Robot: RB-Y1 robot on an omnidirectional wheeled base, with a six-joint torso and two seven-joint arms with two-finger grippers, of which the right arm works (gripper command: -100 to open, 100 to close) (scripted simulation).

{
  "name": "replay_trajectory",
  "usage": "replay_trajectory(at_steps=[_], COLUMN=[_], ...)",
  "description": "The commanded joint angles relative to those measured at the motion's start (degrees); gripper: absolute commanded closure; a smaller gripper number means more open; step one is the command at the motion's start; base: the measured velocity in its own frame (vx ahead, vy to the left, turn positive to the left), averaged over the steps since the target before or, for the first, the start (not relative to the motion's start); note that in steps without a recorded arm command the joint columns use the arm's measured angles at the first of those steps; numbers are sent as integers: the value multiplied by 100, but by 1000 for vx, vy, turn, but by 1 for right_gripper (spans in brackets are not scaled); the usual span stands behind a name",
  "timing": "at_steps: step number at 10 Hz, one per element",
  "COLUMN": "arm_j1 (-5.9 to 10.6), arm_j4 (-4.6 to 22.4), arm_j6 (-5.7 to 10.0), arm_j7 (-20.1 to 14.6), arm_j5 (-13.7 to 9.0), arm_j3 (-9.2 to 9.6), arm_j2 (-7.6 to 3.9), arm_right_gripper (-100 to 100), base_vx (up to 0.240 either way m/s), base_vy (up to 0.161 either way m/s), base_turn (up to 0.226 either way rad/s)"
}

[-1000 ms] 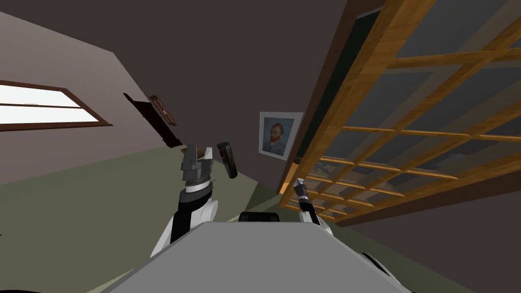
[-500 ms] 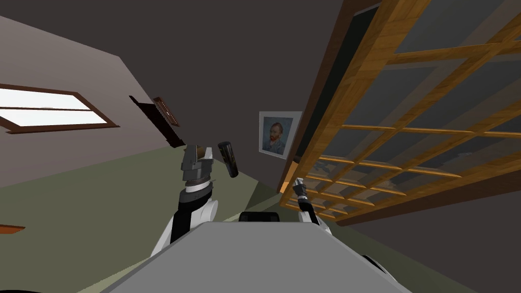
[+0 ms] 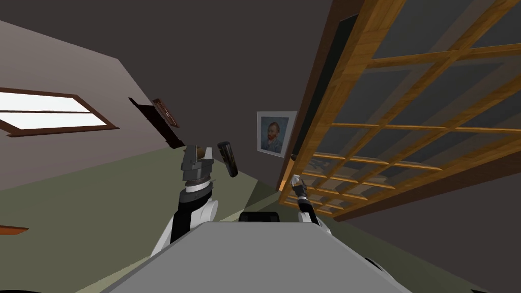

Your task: Pull the door open

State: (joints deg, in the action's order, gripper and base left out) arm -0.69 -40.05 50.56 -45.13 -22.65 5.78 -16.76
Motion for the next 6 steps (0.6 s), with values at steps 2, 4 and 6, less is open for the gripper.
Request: replay_trajectory(at_steps=[2,4,6], arm_j1=[-35,-61,-114], arm_j4=[-71,-123,-230], arm_j6=[-6,-10,-21], arm_j7=[-367,-598,-977], arm_j5=[-136,-233,-431], arm_j3=[92,158,292], arm_j2=[5,8,14], arm_right_gripper=[-100,-100,-100], base_vx=[-56,-39,-56], base_vy=[-11,-7,-12], base_turn=[12,9,13])
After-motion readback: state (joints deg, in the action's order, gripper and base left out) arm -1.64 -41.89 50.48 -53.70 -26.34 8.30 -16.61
